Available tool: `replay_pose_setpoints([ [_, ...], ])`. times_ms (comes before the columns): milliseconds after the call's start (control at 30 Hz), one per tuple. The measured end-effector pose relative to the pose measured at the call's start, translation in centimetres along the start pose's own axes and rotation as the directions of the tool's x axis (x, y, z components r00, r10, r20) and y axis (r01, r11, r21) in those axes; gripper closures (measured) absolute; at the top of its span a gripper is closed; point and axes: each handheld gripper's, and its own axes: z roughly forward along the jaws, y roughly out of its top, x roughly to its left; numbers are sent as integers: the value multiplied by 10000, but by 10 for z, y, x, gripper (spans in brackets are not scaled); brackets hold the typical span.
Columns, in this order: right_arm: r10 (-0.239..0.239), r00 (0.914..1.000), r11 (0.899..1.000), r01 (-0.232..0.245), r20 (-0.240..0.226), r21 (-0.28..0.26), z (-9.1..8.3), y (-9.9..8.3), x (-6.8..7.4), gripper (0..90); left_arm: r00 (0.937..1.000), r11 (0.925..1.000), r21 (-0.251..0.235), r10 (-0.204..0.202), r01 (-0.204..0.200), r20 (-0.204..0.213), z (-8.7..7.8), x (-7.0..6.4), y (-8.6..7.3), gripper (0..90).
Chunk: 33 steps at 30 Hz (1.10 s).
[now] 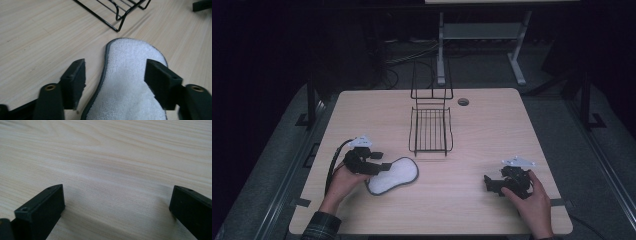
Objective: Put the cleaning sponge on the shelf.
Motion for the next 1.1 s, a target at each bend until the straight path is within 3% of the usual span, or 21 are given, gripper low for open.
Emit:
replay_pose_setpoints([
  [133,-6,10000,10000,6,-6,0,0,0,0,0,9996,9998,87,178,-180,205,5,1,-2,202],
  [267,-8,10000,10000,8,-9,1,0,0,0,0,9981,9981,208,568,-573,237,9,0,-2,150],
  [567,-23,10000,10000,23,-21,2,0,0,0,0,9953,9969,450,617,-652,744,20,-3,-6,137],
  [1100,-45,10000,10000,45,-37,6,0,0,0,0,9916,9875,1210,897,-1007,931,31,-13,-9,135],
])
